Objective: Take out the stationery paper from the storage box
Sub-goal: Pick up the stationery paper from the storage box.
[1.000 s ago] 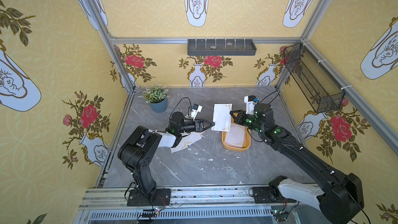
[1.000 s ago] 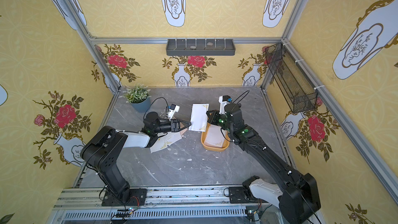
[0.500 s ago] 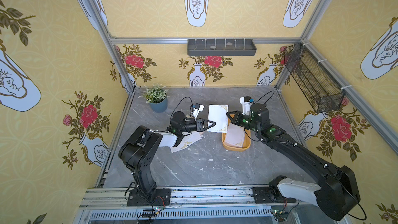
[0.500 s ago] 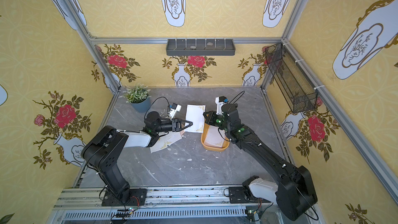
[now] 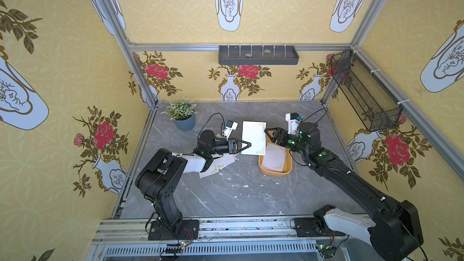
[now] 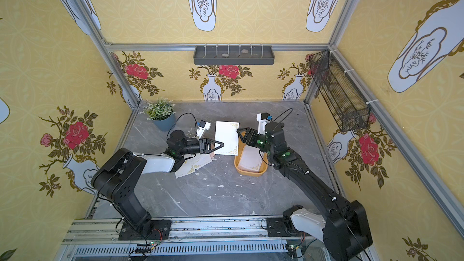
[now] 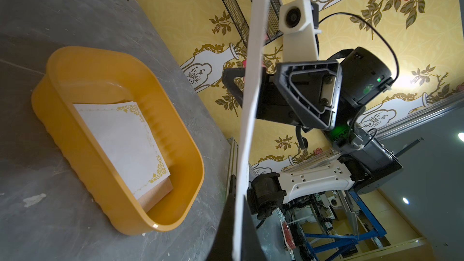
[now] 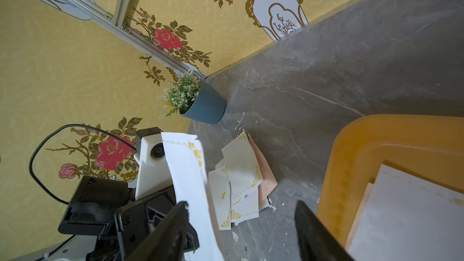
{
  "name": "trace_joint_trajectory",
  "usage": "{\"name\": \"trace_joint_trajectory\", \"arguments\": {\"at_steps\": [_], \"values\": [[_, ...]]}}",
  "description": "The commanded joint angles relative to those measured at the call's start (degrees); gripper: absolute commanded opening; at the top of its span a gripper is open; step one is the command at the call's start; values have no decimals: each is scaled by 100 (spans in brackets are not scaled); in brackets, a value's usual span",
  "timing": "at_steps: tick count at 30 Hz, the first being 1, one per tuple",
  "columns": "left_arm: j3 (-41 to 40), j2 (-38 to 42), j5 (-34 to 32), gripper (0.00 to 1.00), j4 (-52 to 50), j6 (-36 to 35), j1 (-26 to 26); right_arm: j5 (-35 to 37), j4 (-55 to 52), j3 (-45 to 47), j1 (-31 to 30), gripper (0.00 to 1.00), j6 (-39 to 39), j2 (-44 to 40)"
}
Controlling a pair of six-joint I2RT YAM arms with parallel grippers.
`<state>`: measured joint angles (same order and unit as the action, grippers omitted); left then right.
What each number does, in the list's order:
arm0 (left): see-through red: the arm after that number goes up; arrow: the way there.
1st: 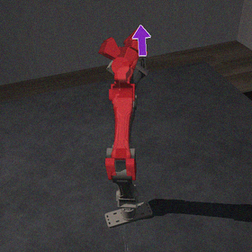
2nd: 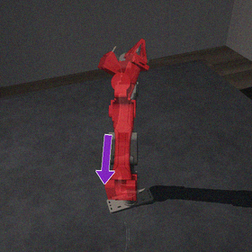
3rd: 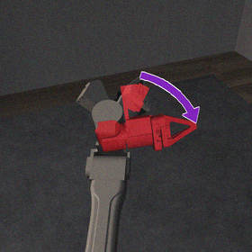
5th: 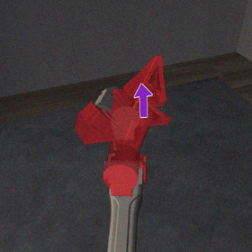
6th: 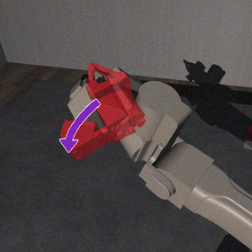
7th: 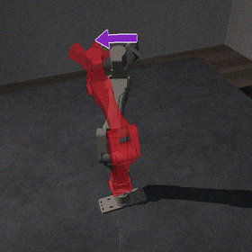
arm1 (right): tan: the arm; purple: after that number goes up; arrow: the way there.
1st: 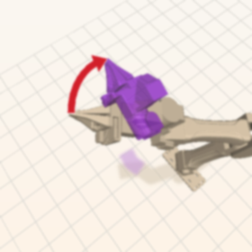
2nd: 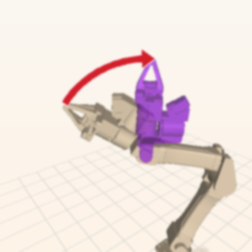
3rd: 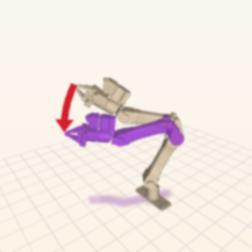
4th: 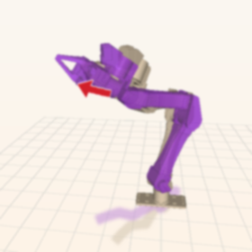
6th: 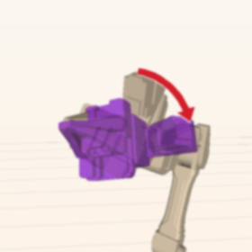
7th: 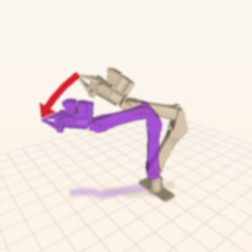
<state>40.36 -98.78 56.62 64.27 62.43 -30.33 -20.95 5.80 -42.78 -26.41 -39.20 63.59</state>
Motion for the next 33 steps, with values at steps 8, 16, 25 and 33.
{"name": "trace_joint_trajectory", "arguments": {"at_steps": [8, 16, 25, 33], "values": [[-48, 211, 16, 0, -276, -316, -5, -2941, 3247, 749, 301, 85, -754, 336], [-37, 228, 24, 0, -286, -277, -4, -3237, 3779, 529, 172, 74, -763, 1208], [-98, 329, 55, 0, -293, -304, -9, -3173, 3674, 266, 173, 0, -580, 1505], [-116, 706, -227, 0, -1241, -936, -12, -3142, 3595, 240, 180, 45, -511, 1428]]}}
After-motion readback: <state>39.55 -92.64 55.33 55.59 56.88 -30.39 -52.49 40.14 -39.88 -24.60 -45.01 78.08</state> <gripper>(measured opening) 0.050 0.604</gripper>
